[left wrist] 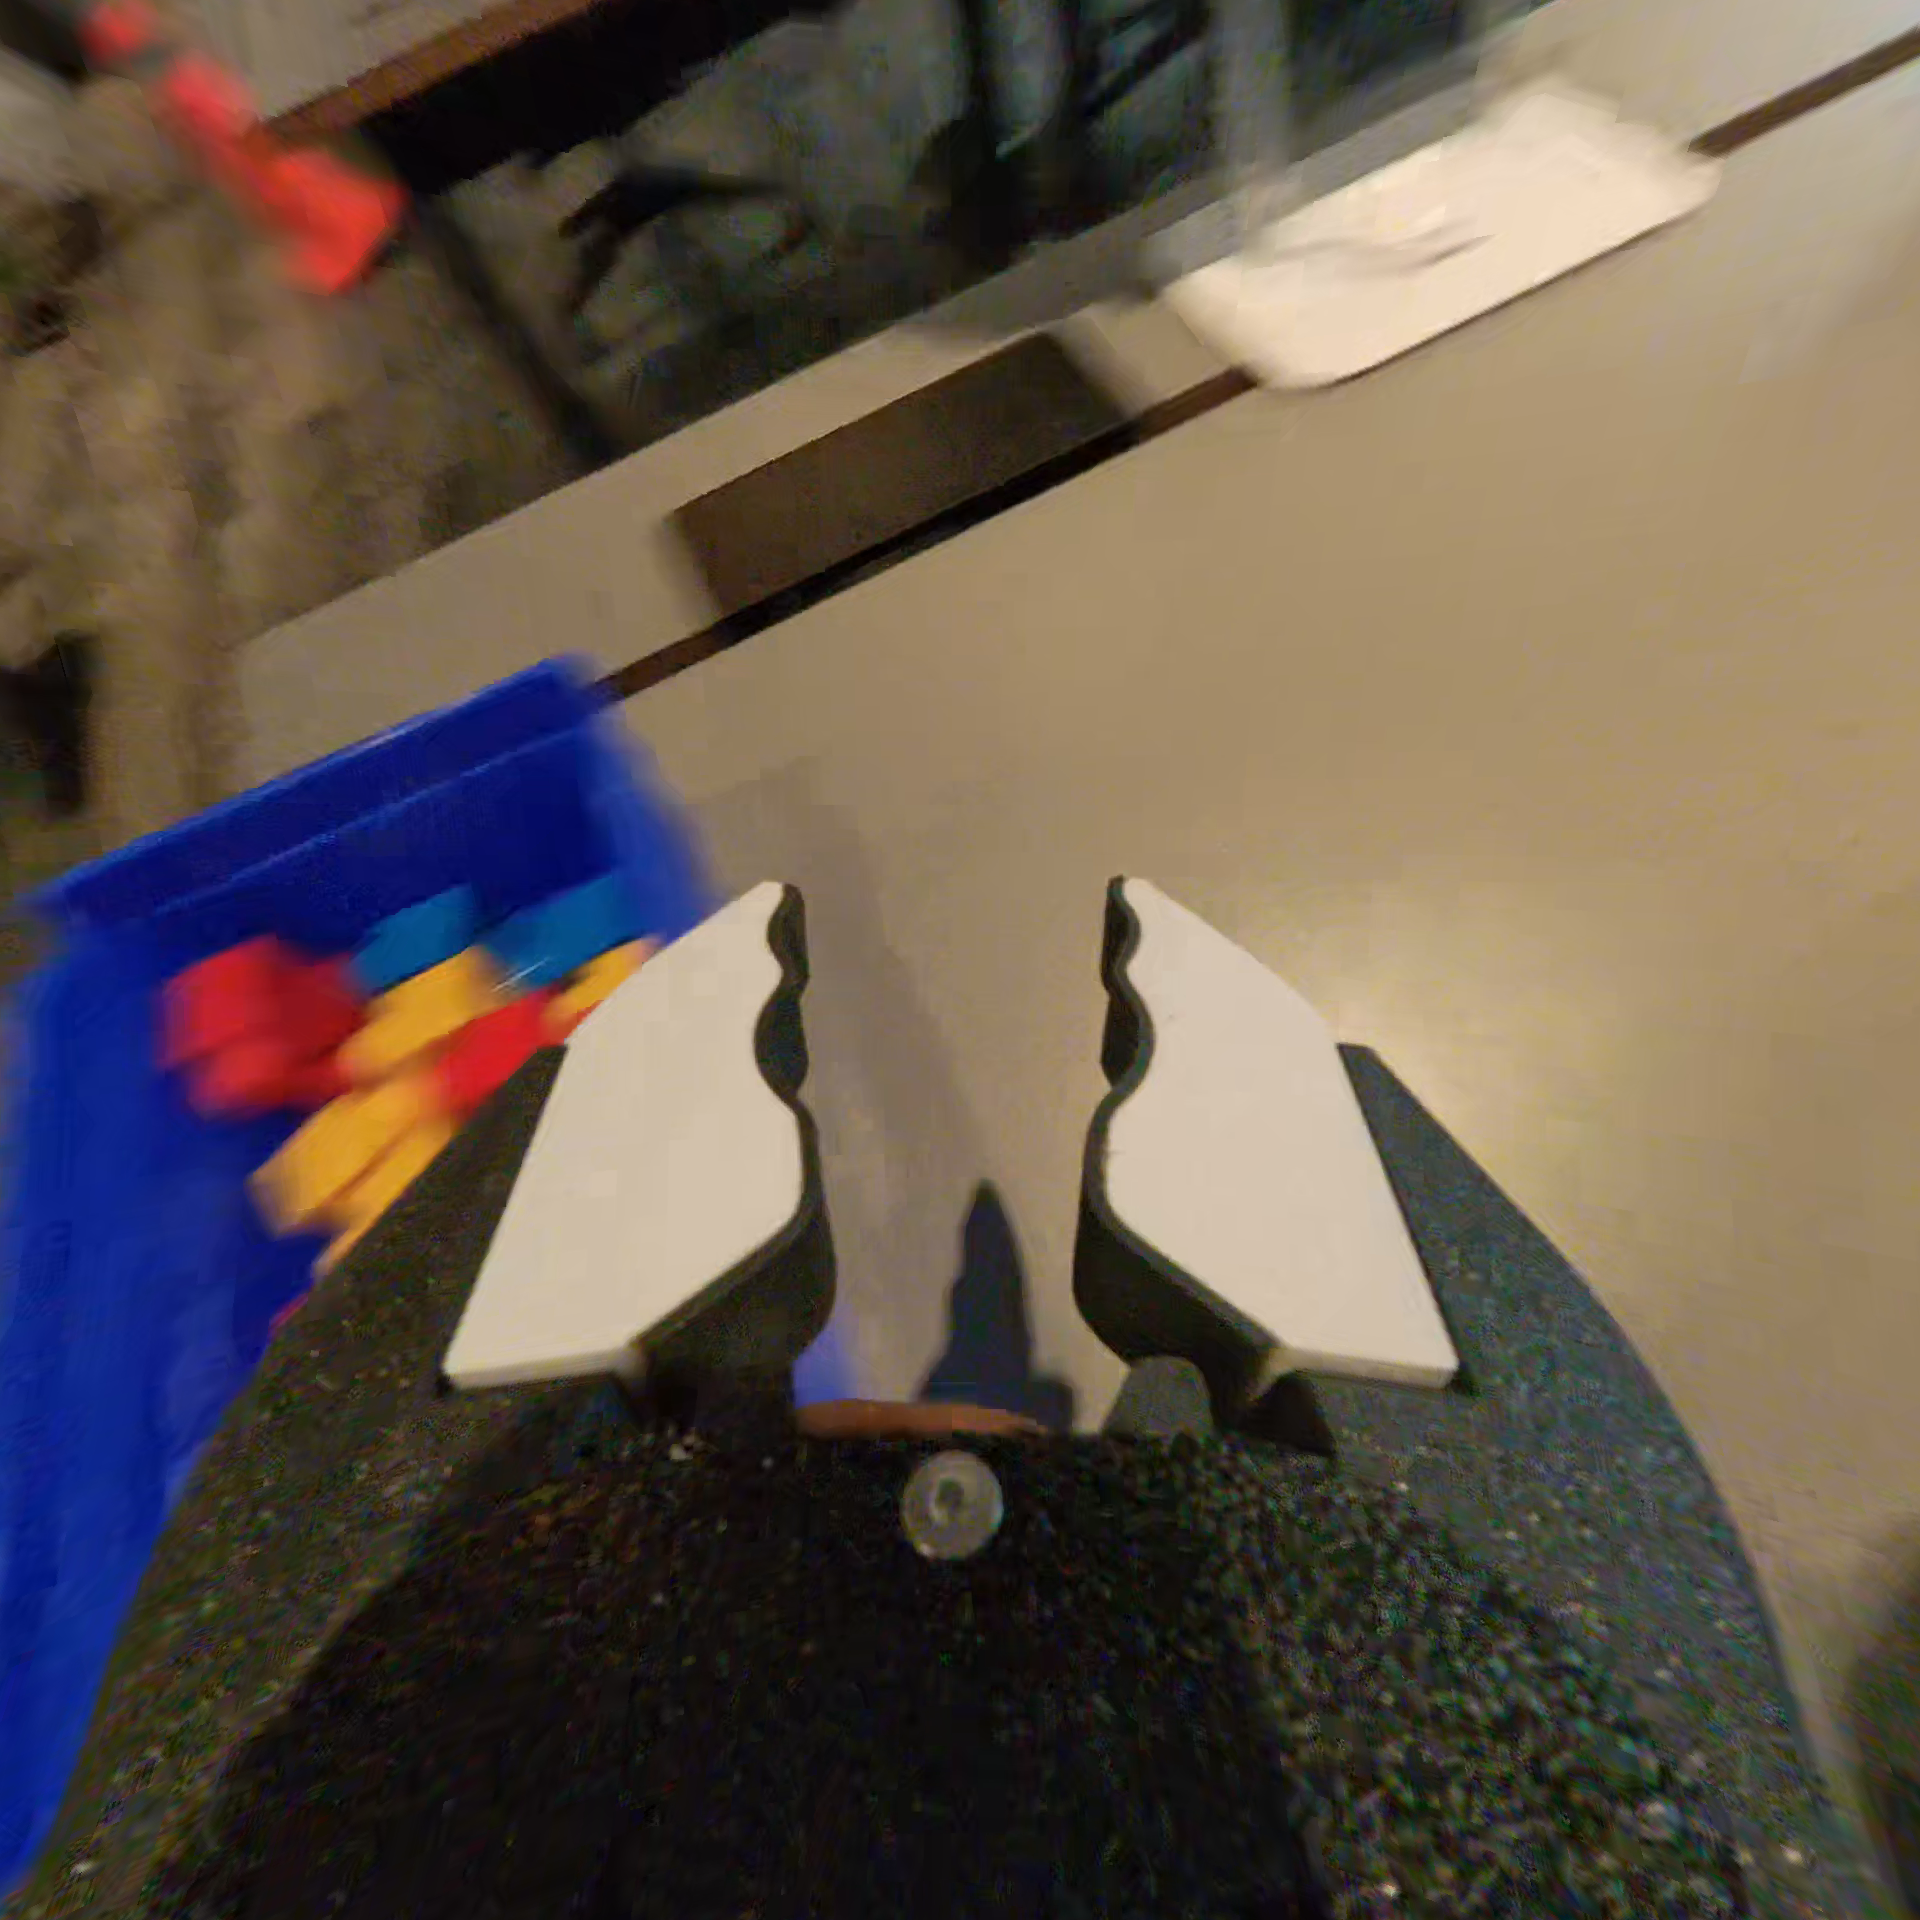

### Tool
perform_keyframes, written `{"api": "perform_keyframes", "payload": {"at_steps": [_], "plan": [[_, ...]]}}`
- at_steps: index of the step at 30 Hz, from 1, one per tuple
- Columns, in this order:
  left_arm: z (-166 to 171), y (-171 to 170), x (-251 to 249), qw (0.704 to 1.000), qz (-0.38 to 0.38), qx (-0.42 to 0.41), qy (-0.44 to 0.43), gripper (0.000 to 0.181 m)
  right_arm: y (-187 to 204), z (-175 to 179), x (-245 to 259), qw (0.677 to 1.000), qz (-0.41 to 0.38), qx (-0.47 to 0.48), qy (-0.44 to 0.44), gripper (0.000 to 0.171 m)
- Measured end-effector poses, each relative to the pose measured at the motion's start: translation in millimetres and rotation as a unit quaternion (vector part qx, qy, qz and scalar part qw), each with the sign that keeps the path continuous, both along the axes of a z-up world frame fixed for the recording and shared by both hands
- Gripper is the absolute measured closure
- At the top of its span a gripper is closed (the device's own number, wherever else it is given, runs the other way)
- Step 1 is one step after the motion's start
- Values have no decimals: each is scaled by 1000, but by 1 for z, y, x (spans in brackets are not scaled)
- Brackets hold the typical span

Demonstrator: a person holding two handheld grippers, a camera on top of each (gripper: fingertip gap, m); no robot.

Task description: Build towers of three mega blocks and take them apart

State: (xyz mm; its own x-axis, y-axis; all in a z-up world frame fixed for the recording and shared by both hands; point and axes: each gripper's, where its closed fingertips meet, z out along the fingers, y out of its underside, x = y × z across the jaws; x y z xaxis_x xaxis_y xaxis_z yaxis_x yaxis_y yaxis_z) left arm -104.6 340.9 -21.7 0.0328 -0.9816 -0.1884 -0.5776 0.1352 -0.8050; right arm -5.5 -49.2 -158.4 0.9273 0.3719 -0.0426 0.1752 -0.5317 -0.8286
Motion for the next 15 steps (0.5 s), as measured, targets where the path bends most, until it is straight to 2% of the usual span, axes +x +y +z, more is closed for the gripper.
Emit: {"api": "perform_keyframes", "payload": {"at_steps": [2, 3, 6, 8, 10, 15], "plan": [[7, 66, -31, 995, 75, 51, 37, 128, 0, 0, 0, 1000, 1, -4, 6, 117], [2, 91, -41, 993, 92, 50, 61, 129, 0, -1, 0, 1000, 2, -7, 8, 117], [-42, 142, -58, 981, 102, -15, 165, 123, 0, -2, -1, 1000, 6, -13, 8, 118], [-74, 165, -56, 972, 100, -50, 207, 120, 0, -2, -1, 1000, 5, -12, 8, 119], [-96, 186, -45, 967, 113, -51, 221, 117, 0, -1, 1, 1000, -2, -9, 10, 119], [-114, 182, -7, 970, 60, -72, 225, 116, -3, 0, 6, 999, -28, -7, 17, 121]]}}
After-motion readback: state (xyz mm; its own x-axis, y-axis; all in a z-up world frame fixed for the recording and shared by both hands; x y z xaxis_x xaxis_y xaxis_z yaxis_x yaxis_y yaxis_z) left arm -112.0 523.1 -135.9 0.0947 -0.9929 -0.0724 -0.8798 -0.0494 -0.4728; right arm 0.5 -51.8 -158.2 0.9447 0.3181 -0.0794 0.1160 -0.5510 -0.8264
